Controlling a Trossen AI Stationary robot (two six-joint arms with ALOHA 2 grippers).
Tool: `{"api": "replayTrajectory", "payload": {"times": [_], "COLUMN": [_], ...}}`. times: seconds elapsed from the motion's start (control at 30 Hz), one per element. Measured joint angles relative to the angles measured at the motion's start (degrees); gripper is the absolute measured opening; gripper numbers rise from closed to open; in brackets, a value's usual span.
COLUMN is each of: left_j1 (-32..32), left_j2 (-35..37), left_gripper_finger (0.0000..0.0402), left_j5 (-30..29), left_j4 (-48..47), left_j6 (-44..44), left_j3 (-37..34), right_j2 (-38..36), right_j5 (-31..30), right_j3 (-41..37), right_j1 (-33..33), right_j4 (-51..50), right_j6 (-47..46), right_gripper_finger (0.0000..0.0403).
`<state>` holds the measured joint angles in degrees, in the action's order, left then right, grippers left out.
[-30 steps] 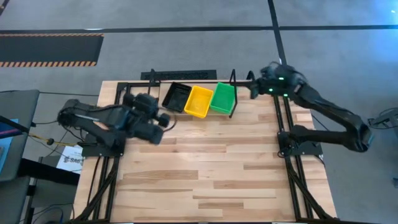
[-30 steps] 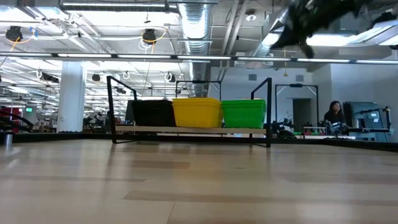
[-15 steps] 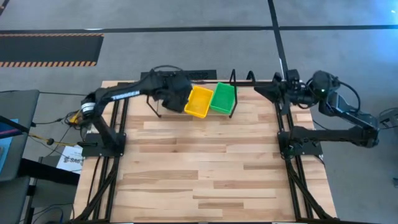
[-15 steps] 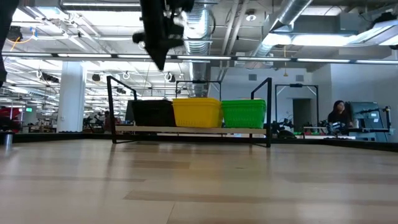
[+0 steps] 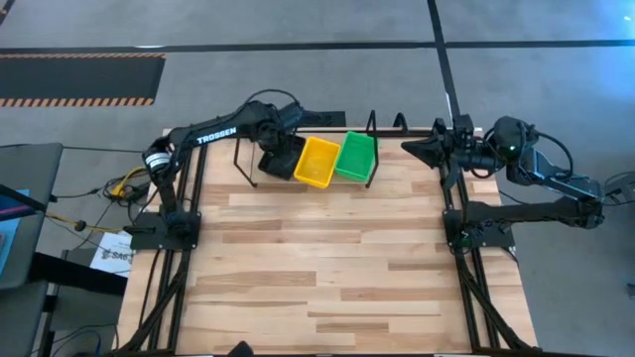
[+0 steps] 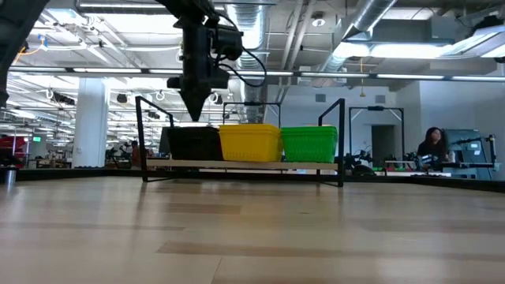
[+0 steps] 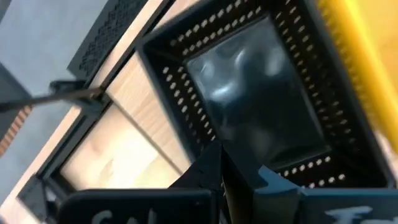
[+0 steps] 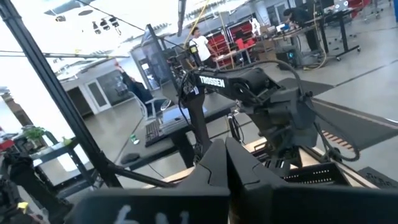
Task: Stack baskets on shelf by color
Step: Adjust the bins on the shelf
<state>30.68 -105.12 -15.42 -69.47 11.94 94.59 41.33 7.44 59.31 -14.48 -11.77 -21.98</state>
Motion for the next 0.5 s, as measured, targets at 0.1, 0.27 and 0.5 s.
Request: {"api": "replayTrajectory", "payload": {"times": [0.1, 0.27, 0.5], "left_j1": [-0.1, -0.3, 0.0], "left_j2": [-0.1, -0.1, -2.7], "left_gripper_finger": [0.0000, 0.0000, 0.0000], "left_j5": [1.2, 2.7, 3.1], "left_j4": [3.1, 8.2, 10.0], "left_j6": [-1.7, -2.8, -6.1], "left_j3": [0.0, 0.0, 0.0], "right_j2": [0.3, 0.9, 1.5], "right_j5": [0.0, -0.7, -1.7], "right_j3": [0.0, 0.0, 0.0], "right_j1": [0.0, 0.0, -0.2], "right_j4": [0.1, 0.2, 0.4], "right_j6": [0.0, 0.0, 0.0], "right_gripper_finger": [0.0000, 0.0000, 0.0000]}}
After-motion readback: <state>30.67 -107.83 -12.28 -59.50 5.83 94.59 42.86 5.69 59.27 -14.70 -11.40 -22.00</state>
